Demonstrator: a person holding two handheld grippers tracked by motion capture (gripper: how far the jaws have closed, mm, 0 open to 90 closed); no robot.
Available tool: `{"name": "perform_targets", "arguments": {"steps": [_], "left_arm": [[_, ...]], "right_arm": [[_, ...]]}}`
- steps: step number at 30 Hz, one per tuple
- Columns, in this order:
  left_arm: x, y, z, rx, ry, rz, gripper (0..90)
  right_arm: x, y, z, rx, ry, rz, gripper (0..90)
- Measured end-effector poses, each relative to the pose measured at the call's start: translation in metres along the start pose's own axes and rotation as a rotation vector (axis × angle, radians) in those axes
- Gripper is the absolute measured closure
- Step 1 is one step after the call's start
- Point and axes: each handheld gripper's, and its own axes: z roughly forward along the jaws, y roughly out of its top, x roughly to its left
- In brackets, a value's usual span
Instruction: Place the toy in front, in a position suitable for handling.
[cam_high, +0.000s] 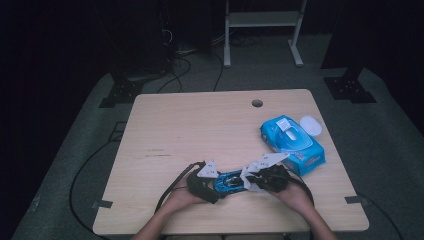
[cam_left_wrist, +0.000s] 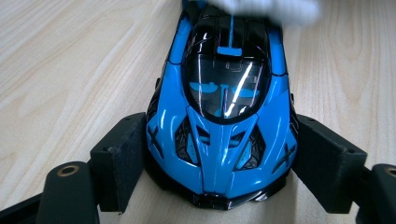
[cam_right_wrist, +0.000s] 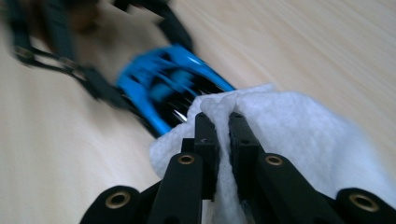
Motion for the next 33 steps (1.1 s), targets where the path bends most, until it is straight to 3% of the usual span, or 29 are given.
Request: {"name": "perform_targets", "arguments": {"steps": [1, 2, 3, 5, 7, 10, 12, 14, 15, 19, 23, 26, 29, 33], "left_arm": [[0.000, 0.000, 0.000, -0.001, 0.001, 0.006, 22.5], [0.000, 0.000, 0.000, -0.001, 0.001, 0.006, 21.2], [0.001, 0.000, 0.002, 0.015, 0.023, 0.003, 17.8], [0.001, 0.001, 0.003, 0.025, 0.038, -0.005, 11.0], [0.002, 0.001, 0.002, 0.030, 0.034, 0.006, 11.1], [0.000, 0.000, 0.001, 0.007, 0.014, 0.017, 22.7], [-0.001, 0.001, 0.001, 0.001, 0.010, 0.030, 23.8], [0.000, 0.001, 0.001, 0.003, 0.007, 0.032, 24.0], [-0.001, 0.002, 0.001, 0.005, 0.010, 0.032, 24.0], [-0.001, 0.001, 0.001, 0.006, 0.009, 0.030, 24.0], [0.000, 0.002, 0.000, 0.011, 0.004, 0.034, 24.3], [0.000, 0.002, -0.002, 0.024, 0.004, 0.036, 24.3], [0.002, -0.001, -0.005, 0.024, -0.003, 0.026, 24.4], [0.003, -0.002, -0.007, 0.030, -0.004, 0.026, 24.4]], "right_arm": [[0.005, 0.002, 0.005, -0.014, 0.034, -0.009, 83.6], [0.005, 0.002, 0.005, -0.014, 0.034, -0.009, 83.6], [0.016, 0.010, 0.014, -0.014, 0.076, -0.048, 83.6], [0.022, 0.016, 0.018, 0.003, 0.081, -0.080, 83.5], [0.021, 0.017, 0.018, 0.004, 0.080, -0.077, 83.5], [0.007, 0.006, 0.006, 0.012, 0.023, -0.061, 82.5], [0.003, 0.002, 0.003, 0.015, 0.014, -0.049, 82.0], [-0.002, -0.003, 0.000, 0.017, 0.027, -0.036, 77.2], [-0.002, -0.003, -0.003, 0.011, 0.017, -0.052, 67.8], [-0.001, -0.001, -0.006, 0.002, -0.008, -0.085, 58.0], [-0.010, -0.001, -0.004, -0.030, -0.021, -0.067, 47.3], [-0.010, 0.002, 0.009, -0.040, -0.009, -0.047, 51.4], [-0.009, 0.007, 0.018, -0.055, 0.018, 0.005, 68.9], [-0.002, 0.010, 0.019, -0.053, 0.017, -0.025, 77.1]]}}
